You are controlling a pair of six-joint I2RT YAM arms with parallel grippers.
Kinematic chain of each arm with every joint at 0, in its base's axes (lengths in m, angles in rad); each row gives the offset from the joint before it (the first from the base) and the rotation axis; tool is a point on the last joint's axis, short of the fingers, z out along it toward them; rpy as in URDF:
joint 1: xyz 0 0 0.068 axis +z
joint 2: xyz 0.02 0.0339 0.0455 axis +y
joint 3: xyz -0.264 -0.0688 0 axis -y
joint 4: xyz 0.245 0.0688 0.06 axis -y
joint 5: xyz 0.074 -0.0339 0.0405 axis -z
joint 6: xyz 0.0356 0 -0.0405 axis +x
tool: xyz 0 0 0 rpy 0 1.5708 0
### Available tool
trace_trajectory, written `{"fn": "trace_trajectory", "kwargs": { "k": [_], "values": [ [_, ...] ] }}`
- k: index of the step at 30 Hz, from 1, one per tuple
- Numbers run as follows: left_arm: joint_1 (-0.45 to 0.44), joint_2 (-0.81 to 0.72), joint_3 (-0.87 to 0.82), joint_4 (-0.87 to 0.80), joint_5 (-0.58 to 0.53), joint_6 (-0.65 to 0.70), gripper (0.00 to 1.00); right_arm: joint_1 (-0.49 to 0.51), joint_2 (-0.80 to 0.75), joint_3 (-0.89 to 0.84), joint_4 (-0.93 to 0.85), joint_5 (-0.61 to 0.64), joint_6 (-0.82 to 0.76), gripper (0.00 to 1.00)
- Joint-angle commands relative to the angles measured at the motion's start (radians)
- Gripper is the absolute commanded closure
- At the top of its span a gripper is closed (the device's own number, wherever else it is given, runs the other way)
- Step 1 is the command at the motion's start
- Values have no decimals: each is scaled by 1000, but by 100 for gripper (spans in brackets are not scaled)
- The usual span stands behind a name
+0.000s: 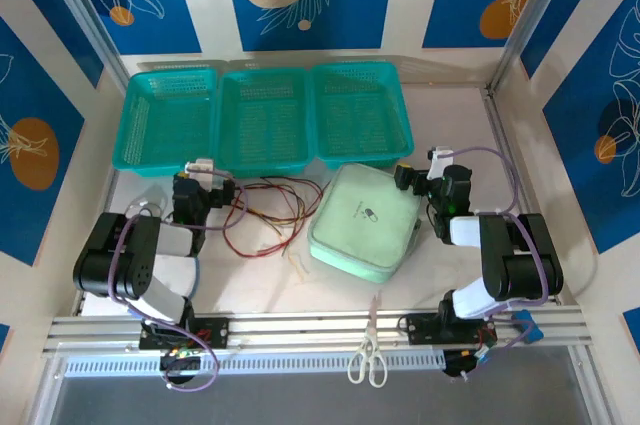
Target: Untangle the cables
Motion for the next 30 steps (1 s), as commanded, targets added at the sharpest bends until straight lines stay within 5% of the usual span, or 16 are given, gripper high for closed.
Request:
{"fn": "trace_trajectory", "kwargs": {
  "k": [1, 30],
  "values": [
    [-5, 11, 13, 31, 21, 15, 1, -3, 22, 15, -5, 44, -32, 1],
    [-3, 11, 21, 20, -3, 1, 1, -3, 22, 14, -5, 42, -30, 1]
  ]
}}
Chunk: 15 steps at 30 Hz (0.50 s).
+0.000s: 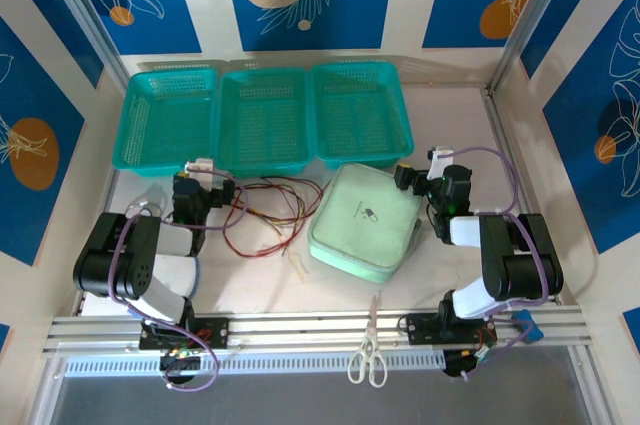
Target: Untangle the cables
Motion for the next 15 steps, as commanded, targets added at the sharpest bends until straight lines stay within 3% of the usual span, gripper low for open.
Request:
{"fn": "trace_trajectory", "kwargs": {
  "k": [1, 5, 10, 15],
  "values": [
    [-3, 11, 18, 22, -3, 3, 1, -3, 21, 13, -4, 42, -31, 1],
    [-5, 11, -2, 60, 0, 10, 1, 4, 10, -5, 18, 54, -38, 1],
    [-10, 20, -97, 257, -42, 0, 1, 34, -27, -81, 130, 94, -61, 1],
    [-12, 20, -169, 403, -57, -3, 1, 68, -104, -86, 78, 128, -89, 1]
  ]
}}
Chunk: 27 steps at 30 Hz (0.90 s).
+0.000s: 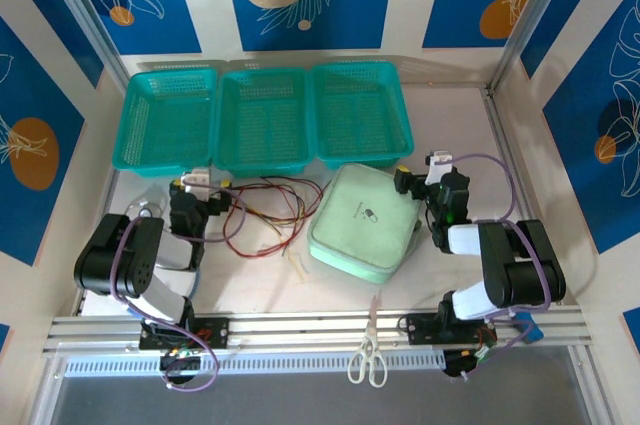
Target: Untangle the cables
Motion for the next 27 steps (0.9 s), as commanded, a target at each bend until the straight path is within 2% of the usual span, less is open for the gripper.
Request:
{"fn": "trace_trajectory", "kwargs": {
  "k": [1, 7, 11, 13, 15, 18, 21, 25, 27],
  "values": [
    [-8, 3, -37, 173, -28, -3, 1, 16, -66, -16, -15, 54, -41, 1],
    [-27, -72, -67, 166, -38, 19, 1, 17, -230, -68, -100, 85, -17, 1],
    [-53, -184, -59, 50, -89, 36, 1, 18, -372, -91, -198, 98, -10, 1],
    [-70, -290, -25, -126, -118, 31, 1, 19, -453, -83, -284, 101, -15, 1],
    [-78, -440, 45, -416, -123, -17, 1, 20, -532, -64, -381, 108, -15, 1],
    [-88, -584, 140, -741, -161, -103, 1, 26, -621, -11, -547, 153, 31, 1],
    [-100, -689, 199, -974, -184, -149, 1, 38, -652, 74, -762, 258, 155, 1],
    [-116, -758, 294, -1297, -182, -254, 1, 83, -635, 189, -976, 276, 233, 1],
    [-140, -763, 334, -1411, -139, -321, 6, 127, -613, 244, -1044, 281, 253, 1]
  ]
}}
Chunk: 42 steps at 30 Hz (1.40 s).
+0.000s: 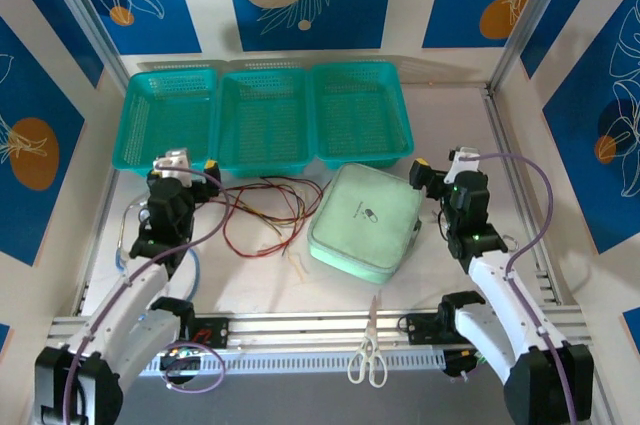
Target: Untangle the cables
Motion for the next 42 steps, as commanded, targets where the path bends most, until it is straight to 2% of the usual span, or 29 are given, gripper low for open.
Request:
{"fn": "trace_trajectory", "kwargs": {
  "k": [1, 6, 9, 15, 18, 21, 26, 42],
  "values": [
    [-47, -6, 70, -381, 28, -161, 9, 68, 27, 97, -229, 48, 87, 1],
    [-209, 55, 97, -431, 104, -381, 16, 177, 76, 187, -301, 27, 127, 1],
    [-301, 119, 108, -393, 121, -453, 19, 225, 104, 212, -313, 29, 144, 1],
    [-402, 305, 163, -299, 186, -546, 24, 272, 150, 232, -314, 22, 173, 1],
    [-422, 402, 176, -222, 225, -588, 36, 282, 167, 238, -315, 21, 175, 1],
    [-432, 491, 177, -125, 276, -627, 38, 287, 176, 241, -315, 24, 174, 1],
    [-444, 610, 223, -101, 339, -651, 39, 289, 176, 250, -327, 32, 162, 1],
    [-446, 779, 304, -71, 313, -661, 58, 287, 162, 249, -335, 40, 136, 1]
  ]
}}
